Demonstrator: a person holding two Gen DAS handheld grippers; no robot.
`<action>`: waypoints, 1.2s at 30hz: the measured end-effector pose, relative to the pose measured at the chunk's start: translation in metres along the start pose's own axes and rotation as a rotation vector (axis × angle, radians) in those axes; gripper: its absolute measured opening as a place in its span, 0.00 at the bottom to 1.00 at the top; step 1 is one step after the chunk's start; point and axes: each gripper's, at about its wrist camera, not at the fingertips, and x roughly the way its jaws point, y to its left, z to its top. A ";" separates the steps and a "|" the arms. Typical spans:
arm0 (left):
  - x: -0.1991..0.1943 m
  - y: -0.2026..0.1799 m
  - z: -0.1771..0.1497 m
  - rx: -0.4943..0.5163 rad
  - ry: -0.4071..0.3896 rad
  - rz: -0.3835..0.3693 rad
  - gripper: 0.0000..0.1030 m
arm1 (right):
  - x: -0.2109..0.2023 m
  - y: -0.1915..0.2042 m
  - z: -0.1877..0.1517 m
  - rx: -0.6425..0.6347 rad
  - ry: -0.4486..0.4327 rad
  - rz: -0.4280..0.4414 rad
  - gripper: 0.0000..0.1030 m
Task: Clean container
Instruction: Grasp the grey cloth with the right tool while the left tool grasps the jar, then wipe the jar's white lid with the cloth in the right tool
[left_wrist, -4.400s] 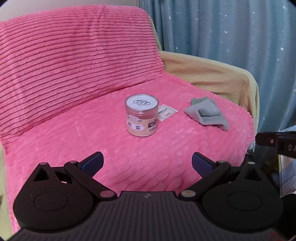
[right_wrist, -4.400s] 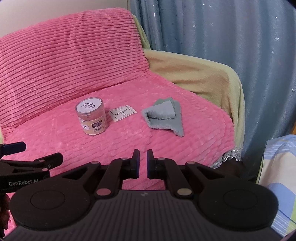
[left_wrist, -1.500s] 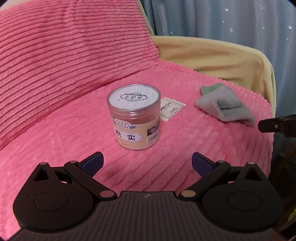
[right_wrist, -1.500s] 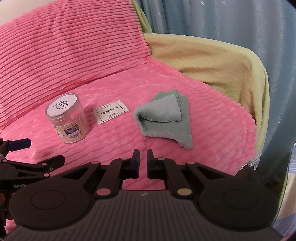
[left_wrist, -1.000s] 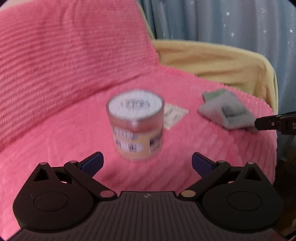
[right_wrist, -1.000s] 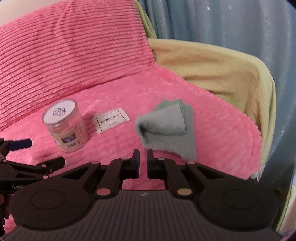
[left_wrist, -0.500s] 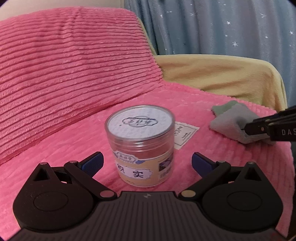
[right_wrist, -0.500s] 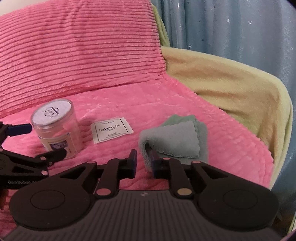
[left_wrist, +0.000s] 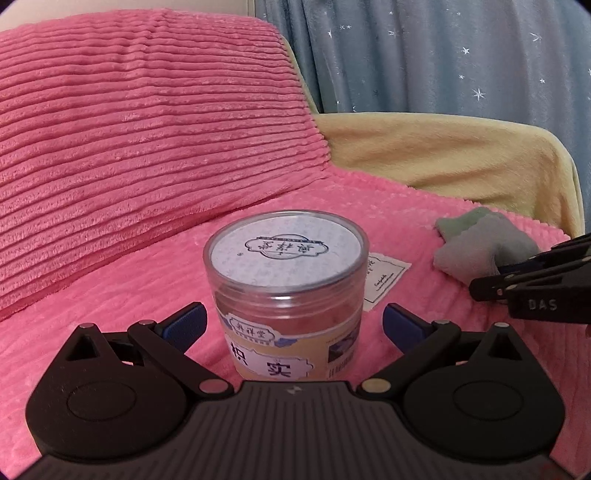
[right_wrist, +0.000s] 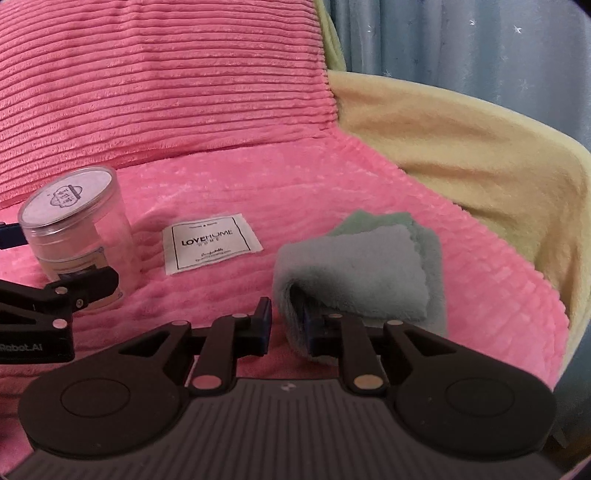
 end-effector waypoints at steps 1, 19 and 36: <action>0.001 0.000 0.000 -0.002 0.000 0.001 0.99 | 0.000 0.000 0.000 0.000 -0.004 -0.002 0.14; -0.003 -0.004 -0.003 0.037 -0.033 -0.096 0.83 | -0.017 0.014 0.018 -0.080 -0.082 0.140 0.04; -0.008 -0.021 -0.006 0.132 -0.050 -0.240 0.83 | -0.036 0.042 0.044 -0.212 0.008 0.462 0.04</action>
